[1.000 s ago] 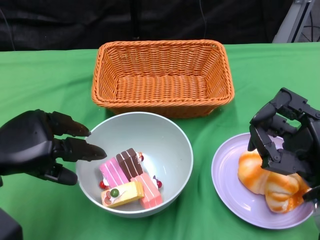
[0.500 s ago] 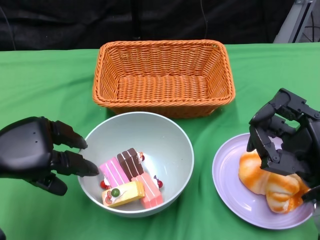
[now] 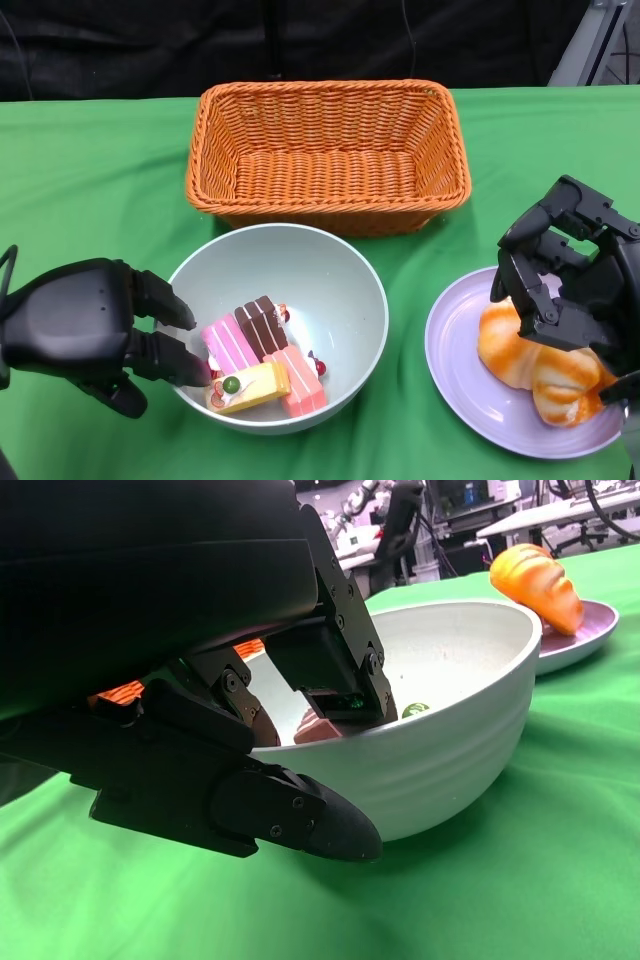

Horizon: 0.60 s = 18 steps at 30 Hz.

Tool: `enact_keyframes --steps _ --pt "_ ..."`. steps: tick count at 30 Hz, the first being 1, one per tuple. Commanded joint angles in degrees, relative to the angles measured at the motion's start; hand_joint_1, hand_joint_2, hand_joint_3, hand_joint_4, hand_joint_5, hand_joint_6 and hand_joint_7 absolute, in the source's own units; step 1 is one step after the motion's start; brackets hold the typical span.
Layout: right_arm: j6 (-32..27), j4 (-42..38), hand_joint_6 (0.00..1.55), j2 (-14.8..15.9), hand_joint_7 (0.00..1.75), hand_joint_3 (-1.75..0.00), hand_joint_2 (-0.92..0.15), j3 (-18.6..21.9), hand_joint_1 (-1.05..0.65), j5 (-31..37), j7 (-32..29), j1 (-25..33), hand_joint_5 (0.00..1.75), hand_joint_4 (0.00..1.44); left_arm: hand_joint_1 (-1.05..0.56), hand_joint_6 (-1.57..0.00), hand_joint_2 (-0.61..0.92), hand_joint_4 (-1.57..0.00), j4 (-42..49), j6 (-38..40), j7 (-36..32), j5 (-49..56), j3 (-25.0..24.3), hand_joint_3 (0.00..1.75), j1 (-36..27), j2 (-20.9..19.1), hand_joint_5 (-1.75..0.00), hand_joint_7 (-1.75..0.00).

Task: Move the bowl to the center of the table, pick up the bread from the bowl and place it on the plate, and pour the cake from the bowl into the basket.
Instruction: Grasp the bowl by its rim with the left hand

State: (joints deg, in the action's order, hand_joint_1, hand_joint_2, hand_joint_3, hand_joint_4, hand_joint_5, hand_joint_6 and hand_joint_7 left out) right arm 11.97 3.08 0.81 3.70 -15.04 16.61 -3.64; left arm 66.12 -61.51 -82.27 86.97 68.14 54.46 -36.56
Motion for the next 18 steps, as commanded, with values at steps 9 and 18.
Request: enact_keyframes --steps 9,18 --pt "-5.71 6.40 0.61 -1.10 1.46 -1.10 -0.55 -0.25 -0.15 -3.58 -1.55 2.37 1.72 0.71 -0.59 -0.90 0.88 -0.97 0.86 -0.98 13.56 -5.05 -0.39 0.01 0.66 2.48 -0.04 -0.01" --pt "-6.98 7.67 0.60 -1.09 1.46 -1.09 -0.54 -0.42 -0.16 -3.67 -1.77 3.07 1.72 0.69 -0.62 -0.96 0.92 -1.03 0.91 0.67 21.19 -7.24 -1.18 0.06 1.36 2.72 -0.04 -0.02"
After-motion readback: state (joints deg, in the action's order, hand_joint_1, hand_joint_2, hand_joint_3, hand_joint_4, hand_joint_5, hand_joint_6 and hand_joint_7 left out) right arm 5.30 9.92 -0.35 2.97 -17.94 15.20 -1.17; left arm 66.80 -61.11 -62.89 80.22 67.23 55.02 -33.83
